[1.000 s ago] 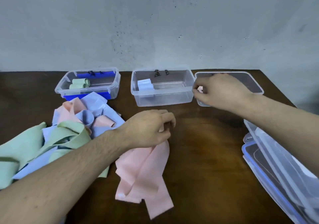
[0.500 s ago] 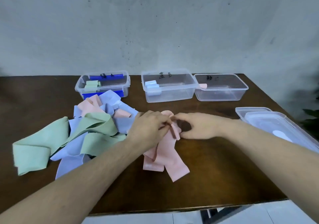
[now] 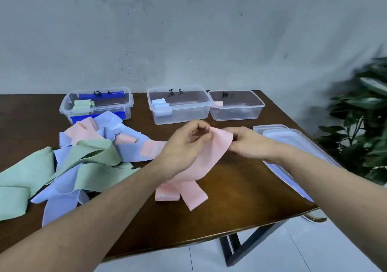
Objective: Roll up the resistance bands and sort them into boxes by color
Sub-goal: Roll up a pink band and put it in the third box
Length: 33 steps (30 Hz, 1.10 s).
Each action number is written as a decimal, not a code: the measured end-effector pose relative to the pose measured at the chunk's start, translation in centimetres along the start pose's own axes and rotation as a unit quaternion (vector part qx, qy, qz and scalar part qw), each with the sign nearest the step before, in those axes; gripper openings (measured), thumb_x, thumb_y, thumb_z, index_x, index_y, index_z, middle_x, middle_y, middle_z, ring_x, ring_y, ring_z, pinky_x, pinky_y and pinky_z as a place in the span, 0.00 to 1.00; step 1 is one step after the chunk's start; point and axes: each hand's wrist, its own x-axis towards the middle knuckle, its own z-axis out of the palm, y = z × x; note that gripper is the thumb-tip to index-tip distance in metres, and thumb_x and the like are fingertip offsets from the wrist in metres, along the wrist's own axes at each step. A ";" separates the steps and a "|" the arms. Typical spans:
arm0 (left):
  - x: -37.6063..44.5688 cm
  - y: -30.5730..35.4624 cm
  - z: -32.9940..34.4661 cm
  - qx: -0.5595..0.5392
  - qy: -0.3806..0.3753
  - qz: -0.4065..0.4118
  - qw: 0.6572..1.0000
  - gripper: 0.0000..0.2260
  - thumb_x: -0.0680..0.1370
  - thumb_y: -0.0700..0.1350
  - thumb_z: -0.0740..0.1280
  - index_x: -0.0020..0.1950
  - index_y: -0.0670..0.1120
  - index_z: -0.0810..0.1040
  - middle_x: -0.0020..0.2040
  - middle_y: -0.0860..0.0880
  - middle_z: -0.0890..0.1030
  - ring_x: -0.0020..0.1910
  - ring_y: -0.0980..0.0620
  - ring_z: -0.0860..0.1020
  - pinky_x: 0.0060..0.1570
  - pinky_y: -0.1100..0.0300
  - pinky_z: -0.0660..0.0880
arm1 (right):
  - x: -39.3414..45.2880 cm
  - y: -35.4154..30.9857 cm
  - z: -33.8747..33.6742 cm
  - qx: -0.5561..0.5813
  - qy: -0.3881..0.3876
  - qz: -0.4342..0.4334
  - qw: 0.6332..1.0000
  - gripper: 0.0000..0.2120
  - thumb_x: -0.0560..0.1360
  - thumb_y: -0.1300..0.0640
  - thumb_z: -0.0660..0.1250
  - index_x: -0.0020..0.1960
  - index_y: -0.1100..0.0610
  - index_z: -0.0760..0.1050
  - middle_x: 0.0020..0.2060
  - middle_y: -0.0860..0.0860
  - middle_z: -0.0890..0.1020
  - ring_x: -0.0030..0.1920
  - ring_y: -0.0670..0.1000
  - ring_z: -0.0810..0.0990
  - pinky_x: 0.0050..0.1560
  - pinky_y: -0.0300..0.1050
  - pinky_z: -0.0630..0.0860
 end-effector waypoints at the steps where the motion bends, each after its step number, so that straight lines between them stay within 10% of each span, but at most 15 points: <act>1: 0.1 0.3 0.2 -0.017 0.001 0.000 1.000 0.04 0.80 0.42 0.67 0.51 0.52 0.78 0.50 0.60 0.81 0.52 0.66 0.78 0.52 0.75 0.71 | -0.2 0.0 -0.2 0.015 0.012 -0.008 1.000 0.07 0.79 0.57 0.66 0.54 0.48 0.81 0.46 0.47 0.84 0.46 0.46 0.81 0.48 0.42 0.76; 9: 1.8 1.9 2.4 -0.062 0.019 -0.043 0.997 0.04 0.79 0.45 0.67 0.50 0.54 0.81 0.51 0.56 0.83 0.54 0.57 0.79 0.58 0.59 0.71 | -1.6 0.2 -3.8 0.061 0.136 -0.072 0.986 0.18 0.77 0.68 0.65 0.52 0.46 0.82 0.41 0.37 0.84 0.41 0.38 0.79 0.45 0.33 0.71; 14: 2.7 3.2 4.1 -0.115 -0.012 -0.067 0.991 0.10 0.71 0.39 0.65 0.46 0.53 0.80 0.46 0.48 0.79 0.40 0.53 0.73 0.39 0.59 0.66 | -2.4 0.6 -6.4 0.117 0.153 -0.096 0.977 0.17 0.79 0.66 0.62 0.45 0.48 0.85 0.34 0.50 0.81 0.36 0.56 0.67 0.39 0.49 0.64; 19: 3.5 4.7 5.8 -0.200 0.015 -0.090 0.975 0.09 0.75 0.39 0.60 0.52 0.49 0.74 0.42 0.44 0.75 0.33 0.53 0.71 0.33 0.62 0.67 | -2.9 0.2 -8.1 0.149 0.155 -0.122 0.969 0.16 0.80 0.67 0.62 0.42 0.50 0.81 0.34 0.43 0.80 0.33 0.46 0.72 0.35 0.37 0.69; 24: 3.7 6.3 6.8 -0.067 0.030 -0.078 0.994 0.13 0.79 0.59 0.64 0.61 0.55 0.76 0.44 0.57 0.82 0.44 0.58 0.79 0.47 0.64 0.73 | -3.0 0.0 -9.3 0.200 0.122 -0.146 0.961 0.16 0.80 0.70 0.59 0.43 0.55 0.80 0.34 0.40 0.81 0.33 0.39 0.76 0.36 0.32 0.74; 28: 4.0 6.7 7.8 -0.038 0.023 -0.051 0.998 0.07 0.79 0.48 0.69 0.57 0.51 0.79 0.50 0.55 0.85 0.49 0.59 0.83 0.53 0.63 0.79 | -2.9 0.1 -9.5 0.192 0.129 -0.151 0.961 0.19 0.80 0.69 0.60 0.42 0.50 0.81 0.37 0.40 0.82 0.35 0.43 0.74 0.39 0.38 0.73; 33: 4.8 7.1 7.5 -0.070 0.117 -0.058 0.989 0.05 0.81 0.43 0.67 0.54 0.47 0.81 0.45 0.53 0.86 0.42 0.57 0.82 0.45 0.59 0.77 | -2.8 0.1 -9.3 0.213 0.139 -0.155 0.955 0.18 0.81 0.65 0.60 0.64 0.46 0.75 0.51 0.53 0.83 0.40 0.46 0.80 0.42 0.44 0.75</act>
